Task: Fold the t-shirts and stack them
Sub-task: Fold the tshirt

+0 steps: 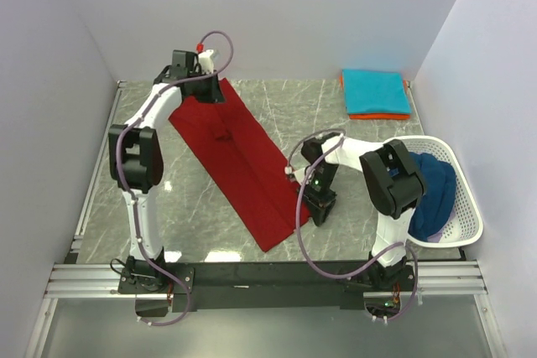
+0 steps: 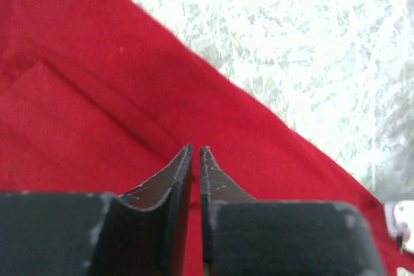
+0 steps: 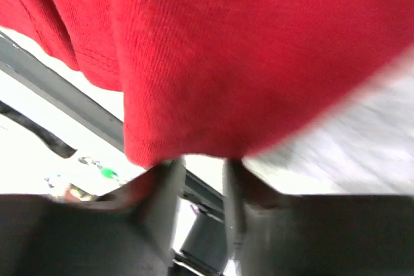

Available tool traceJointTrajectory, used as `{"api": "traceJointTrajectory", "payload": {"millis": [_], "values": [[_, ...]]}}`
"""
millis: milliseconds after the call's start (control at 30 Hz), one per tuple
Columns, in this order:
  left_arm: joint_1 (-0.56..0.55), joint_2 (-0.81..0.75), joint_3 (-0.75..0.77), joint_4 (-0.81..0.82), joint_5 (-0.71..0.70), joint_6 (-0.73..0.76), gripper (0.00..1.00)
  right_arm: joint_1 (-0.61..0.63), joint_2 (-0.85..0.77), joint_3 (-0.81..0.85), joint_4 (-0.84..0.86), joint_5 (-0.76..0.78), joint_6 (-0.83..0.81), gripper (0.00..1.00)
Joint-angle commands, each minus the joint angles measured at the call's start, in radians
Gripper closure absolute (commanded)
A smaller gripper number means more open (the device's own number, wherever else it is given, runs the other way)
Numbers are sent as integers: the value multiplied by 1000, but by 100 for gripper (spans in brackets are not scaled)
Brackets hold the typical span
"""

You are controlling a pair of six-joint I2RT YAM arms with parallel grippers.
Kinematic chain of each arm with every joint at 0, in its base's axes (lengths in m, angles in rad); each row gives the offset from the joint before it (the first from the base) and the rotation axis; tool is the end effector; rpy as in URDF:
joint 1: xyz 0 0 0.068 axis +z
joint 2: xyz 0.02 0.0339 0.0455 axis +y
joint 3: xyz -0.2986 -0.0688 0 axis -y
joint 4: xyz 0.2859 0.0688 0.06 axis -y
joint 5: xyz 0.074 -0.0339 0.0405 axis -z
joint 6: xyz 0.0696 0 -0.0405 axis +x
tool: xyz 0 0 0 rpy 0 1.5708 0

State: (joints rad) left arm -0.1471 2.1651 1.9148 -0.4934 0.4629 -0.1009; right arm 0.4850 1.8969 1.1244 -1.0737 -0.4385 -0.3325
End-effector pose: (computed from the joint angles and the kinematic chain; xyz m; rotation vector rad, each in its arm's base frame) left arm 0.5685 -0.1157 0.2560 0.2903 2.2892 -0.6614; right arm 0.2738 0.1777 0.1079 1.0253 -2.5829 -0.5878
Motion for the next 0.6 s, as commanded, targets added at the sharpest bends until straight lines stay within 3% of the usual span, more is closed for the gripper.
{"api": "traceJointTrajectory", "payload": {"millis": [0,67,200,367,567], "values": [[30,-77,-135,24,37,-42,83,-60,-87,112,-73,37,-59,51],[46,-115,-206,55,37,-51,79,-80,-105,179,-97,46,-85,46],[55,-143,-267,70,11,-63,76,-76,-131,262,-78,99,-83,49],[64,-131,-309,70,-3,-94,77,-10,-46,391,-71,87,-51,65],[109,-58,-260,26,-1,-141,81,61,86,462,-9,138,-30,74]]}}
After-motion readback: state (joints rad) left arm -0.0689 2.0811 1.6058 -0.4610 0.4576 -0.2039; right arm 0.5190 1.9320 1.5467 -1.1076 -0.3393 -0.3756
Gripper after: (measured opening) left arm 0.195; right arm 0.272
